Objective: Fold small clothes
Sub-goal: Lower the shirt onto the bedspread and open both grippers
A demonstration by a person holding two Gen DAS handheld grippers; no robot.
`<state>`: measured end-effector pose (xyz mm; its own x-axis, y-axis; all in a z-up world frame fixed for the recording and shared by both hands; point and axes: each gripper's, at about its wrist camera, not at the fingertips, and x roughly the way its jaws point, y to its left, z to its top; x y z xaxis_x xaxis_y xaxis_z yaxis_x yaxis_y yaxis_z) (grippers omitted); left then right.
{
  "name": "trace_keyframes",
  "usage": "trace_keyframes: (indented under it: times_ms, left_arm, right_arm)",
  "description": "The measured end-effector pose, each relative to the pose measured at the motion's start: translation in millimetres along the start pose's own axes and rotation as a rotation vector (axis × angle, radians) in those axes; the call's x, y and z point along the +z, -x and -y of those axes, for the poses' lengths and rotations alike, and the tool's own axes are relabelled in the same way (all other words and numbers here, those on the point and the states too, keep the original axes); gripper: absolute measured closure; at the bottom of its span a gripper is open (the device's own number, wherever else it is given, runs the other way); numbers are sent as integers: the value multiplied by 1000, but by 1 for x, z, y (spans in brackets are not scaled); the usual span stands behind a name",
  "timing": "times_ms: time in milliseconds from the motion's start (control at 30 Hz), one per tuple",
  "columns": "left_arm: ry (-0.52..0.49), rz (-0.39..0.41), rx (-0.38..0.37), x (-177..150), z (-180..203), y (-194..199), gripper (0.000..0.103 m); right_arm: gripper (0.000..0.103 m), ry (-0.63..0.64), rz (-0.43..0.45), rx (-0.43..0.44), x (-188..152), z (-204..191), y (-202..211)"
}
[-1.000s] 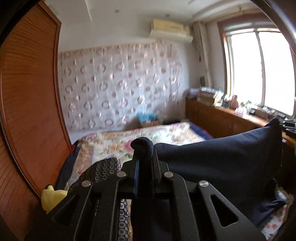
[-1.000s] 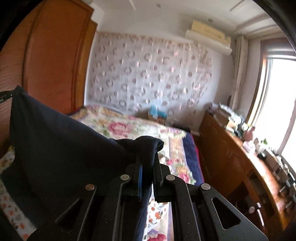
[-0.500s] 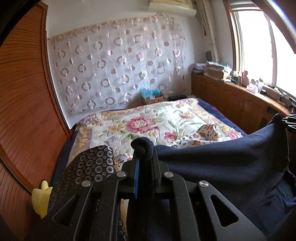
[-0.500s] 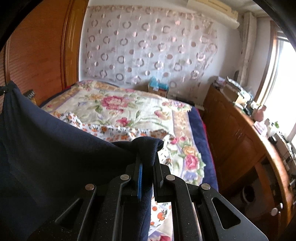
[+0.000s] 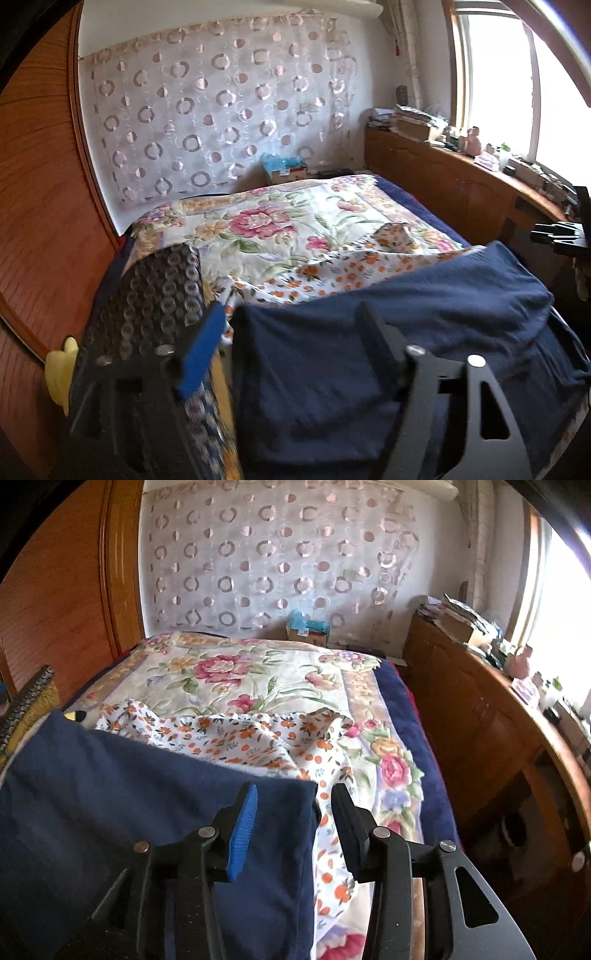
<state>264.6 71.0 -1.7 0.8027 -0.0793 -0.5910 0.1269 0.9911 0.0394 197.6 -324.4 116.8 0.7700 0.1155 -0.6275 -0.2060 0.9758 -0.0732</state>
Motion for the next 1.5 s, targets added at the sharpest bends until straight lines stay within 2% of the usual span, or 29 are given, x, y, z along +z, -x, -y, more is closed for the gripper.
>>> trace_keyframes:
  times_ms: [167,533,733,933,1233,1500]
  left_arm:
    - [6,-2,-29,-30,14,24,24]
    - [23,-58,-48,-83,32,39,24]
    - [45,-122,-48,-109,33,32,24]
    - [61,-172,-46,-122,29,20,24]
    - [89,-216,-42,-120,27,3,24]
    - [123,-230,-31,-108,28,-18,24]
  right_arm:
    - [59,-18,-21,47,-33,1,43]
    - [59,-123,-106,106,-96,20,81]
    - [59,-165,-149,136,-92,31,77]
    - [59,-195,-156,141,-82,33,64]
    - [58,-148,-127,85,-83,31,52]
    - [55,-129,-126,73,-88,22,48]
